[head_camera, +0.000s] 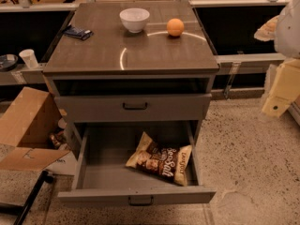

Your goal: Pick brown chip bag from middle drawer and place on counter

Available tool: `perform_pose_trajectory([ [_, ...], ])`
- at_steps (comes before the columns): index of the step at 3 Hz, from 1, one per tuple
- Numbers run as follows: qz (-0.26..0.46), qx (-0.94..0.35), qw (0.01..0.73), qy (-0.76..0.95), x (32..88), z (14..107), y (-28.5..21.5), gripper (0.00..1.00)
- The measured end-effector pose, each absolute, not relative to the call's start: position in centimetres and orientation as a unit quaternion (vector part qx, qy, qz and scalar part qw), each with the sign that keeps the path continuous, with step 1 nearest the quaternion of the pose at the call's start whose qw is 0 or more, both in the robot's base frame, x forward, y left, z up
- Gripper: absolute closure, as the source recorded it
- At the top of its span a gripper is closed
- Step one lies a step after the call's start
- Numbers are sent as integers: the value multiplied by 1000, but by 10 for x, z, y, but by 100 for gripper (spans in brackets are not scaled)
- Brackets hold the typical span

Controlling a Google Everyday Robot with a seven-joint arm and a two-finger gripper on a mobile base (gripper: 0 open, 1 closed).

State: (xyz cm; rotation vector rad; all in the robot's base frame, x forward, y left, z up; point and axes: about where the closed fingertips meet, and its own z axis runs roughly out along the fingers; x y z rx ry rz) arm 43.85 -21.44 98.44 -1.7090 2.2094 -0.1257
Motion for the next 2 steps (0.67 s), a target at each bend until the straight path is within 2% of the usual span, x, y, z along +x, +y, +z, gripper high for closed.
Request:
perform_pose_trajectory([
  [2, -29, -608, 169, 775, 448, 953, -211, 0],
])
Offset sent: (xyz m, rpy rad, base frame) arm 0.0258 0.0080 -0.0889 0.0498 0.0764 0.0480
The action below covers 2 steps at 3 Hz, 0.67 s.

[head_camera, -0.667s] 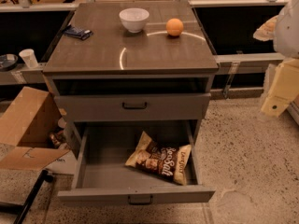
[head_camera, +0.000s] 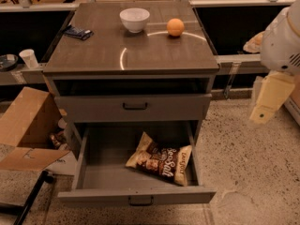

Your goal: Pick brown chip bag from middle drawer and place on counter

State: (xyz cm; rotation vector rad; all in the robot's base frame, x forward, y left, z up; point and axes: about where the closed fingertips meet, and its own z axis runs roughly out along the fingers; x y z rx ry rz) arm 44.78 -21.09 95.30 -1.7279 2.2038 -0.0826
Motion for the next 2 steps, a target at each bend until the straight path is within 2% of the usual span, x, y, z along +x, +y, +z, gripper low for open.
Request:
perform_pose_trajectory([
  [2, 49, -630, 156, 759, 461, 809, -178, 0],
])
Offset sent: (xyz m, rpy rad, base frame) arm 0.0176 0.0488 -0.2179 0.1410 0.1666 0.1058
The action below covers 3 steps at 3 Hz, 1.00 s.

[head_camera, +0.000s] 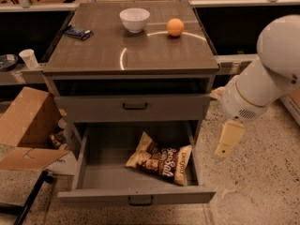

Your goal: Pick brown chip bag from middle drawer and place on counter

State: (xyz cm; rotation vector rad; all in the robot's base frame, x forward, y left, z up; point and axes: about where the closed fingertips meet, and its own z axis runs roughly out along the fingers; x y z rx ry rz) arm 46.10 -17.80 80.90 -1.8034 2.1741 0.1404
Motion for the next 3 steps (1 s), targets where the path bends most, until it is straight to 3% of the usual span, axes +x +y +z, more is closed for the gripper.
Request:
perform_pose_trajectory([
  [1, 79, -622, 159, 763, 470, 750, -163, 0],
  [3, 77, -629, 159, 757, 482, 736, -159, 0],
])
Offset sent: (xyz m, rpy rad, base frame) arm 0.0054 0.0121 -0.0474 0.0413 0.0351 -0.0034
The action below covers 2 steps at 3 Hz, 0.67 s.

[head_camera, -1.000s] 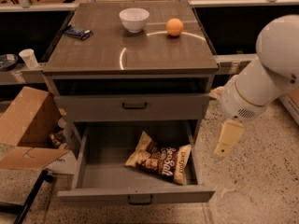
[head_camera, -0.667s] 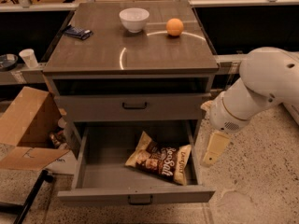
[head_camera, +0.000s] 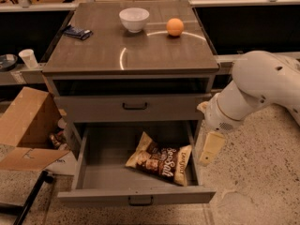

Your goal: Pick brown chip bag from middle drawer and place on counter

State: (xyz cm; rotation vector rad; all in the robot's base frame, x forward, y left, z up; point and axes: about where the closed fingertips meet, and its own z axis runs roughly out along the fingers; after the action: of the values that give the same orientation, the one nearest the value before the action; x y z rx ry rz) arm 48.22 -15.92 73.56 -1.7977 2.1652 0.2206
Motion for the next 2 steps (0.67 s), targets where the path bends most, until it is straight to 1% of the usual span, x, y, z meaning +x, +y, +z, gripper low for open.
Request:
perform_pose_trajectory([
  [1, 78, -636, 147, 753, 501, 705, -151, 0],
  [2, 91, -646, 121, 748, 520, 631, -132, 0],
])
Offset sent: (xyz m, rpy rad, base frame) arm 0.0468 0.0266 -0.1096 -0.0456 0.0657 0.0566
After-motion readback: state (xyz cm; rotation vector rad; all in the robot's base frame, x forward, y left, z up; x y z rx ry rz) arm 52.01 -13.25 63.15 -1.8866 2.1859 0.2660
